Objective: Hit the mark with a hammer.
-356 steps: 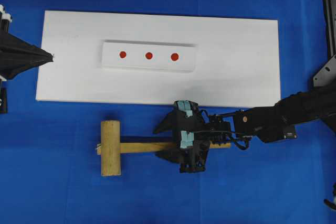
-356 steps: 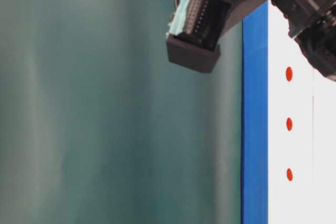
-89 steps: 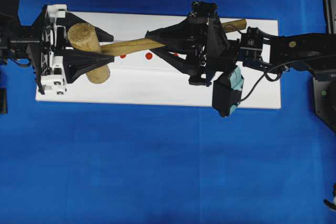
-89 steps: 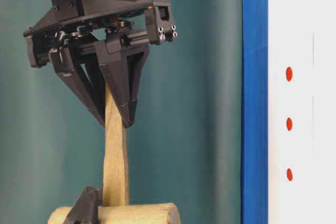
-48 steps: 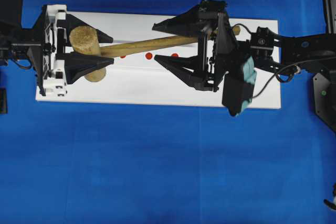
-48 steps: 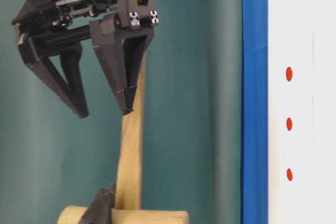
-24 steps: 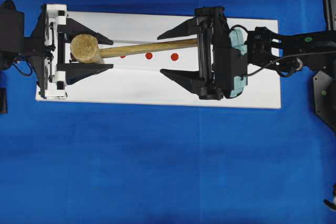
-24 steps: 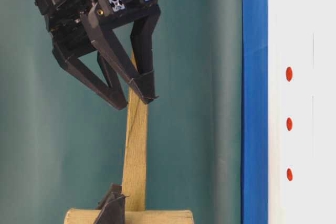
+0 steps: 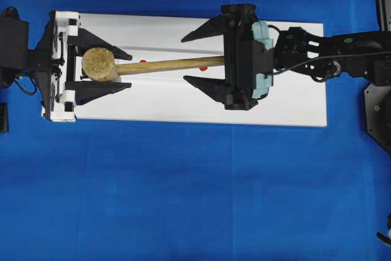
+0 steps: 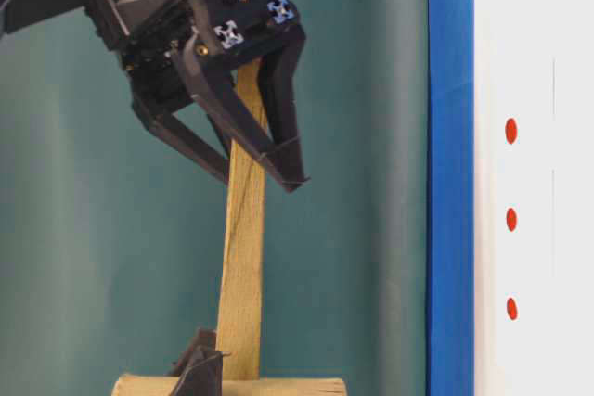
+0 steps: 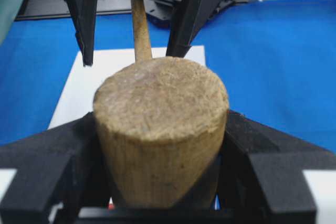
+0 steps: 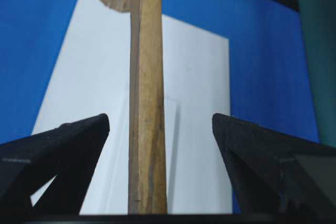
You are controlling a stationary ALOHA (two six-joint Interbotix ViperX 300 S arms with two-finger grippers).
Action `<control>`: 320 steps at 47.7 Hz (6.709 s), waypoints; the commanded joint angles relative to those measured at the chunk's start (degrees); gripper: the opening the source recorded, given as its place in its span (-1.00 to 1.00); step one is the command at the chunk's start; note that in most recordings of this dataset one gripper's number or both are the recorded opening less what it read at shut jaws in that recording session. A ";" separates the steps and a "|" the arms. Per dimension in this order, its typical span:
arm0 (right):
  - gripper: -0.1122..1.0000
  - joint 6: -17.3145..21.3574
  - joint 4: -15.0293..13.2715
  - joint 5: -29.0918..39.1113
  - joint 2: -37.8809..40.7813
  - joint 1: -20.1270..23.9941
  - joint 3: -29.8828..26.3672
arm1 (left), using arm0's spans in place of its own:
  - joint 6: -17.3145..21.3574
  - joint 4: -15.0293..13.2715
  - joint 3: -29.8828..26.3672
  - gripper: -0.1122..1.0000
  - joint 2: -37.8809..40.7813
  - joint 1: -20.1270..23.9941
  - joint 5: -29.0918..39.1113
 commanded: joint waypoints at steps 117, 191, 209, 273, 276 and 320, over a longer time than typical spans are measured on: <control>-0.75 0.18 10.11 4.04 -6.24 -1.58 4.66 | 0.00 0.09 11.43 0.83 -35.07 1.76 29.27; -0.75 -0.35 16.00 3.43 8.09 -5.63 4.83 | 0.00 0.09 11.78 0.82 -35.07 1.76 29.36; -0.75 -0.79 15.38 3.34 -7.21 -5.54 9.84 | 0.00 0.00 11.78 0.82 -35.07 1.76 29.44; -0.75 -0.79 18.11 1.23 -10.63 -5.10 17.14 | 0.00 0.00 11.78 0.82 -35.33 1.76 29.36; -0.75 -0.79 17.49 1.23 -14.41 -5.10 18.28 | 0.00 0.00 11.78 0.82 -35.33 1.76 29.44; -0.76 0.00 20.13 2.20 -9.84 -5.19 26.72 | -0.09 0.00 11.78 0.82 -35.51 1.76 29.18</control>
